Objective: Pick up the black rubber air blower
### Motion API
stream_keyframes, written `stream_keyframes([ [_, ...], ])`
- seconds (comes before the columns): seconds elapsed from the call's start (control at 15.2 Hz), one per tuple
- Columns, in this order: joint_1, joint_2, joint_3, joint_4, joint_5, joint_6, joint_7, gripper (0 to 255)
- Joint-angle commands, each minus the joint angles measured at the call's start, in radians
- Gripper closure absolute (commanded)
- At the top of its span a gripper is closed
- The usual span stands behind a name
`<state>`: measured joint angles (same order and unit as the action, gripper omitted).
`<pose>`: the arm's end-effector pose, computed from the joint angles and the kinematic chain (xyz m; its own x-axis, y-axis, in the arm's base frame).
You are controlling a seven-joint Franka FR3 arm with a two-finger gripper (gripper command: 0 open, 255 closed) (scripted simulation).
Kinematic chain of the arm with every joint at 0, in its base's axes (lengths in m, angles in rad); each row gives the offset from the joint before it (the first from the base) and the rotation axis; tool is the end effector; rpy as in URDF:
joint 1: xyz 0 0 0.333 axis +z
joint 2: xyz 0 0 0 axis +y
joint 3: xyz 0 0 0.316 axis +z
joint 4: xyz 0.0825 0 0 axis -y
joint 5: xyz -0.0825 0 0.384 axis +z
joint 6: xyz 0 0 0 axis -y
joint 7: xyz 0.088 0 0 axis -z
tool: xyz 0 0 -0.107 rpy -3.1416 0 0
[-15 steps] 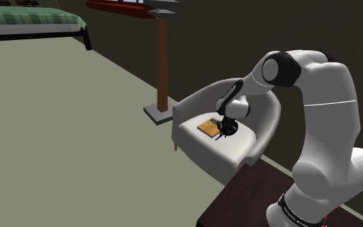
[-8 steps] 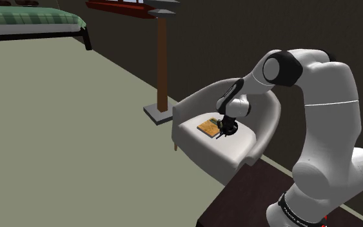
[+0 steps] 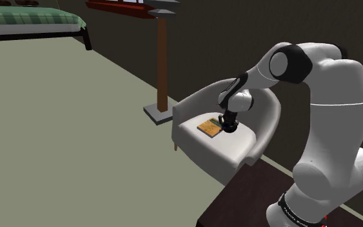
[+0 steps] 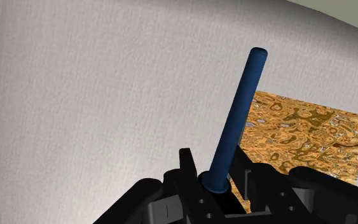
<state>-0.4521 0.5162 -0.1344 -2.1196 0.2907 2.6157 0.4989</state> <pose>0.4720 -0.3229 0.1650 0.2483 -0.9673 -0.0518 -0.9677 -0.2453 -0.0585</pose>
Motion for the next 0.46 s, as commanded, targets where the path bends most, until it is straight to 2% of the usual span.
stream_keyframes([
  [0.0,0.007,-0.026,-0.007,-0.006,-0.009,-0.019,0.009,255],
  [0.4,0.016,-0.075,-0.021,-0.014,-0.027,-0.06,0.025,255],
])
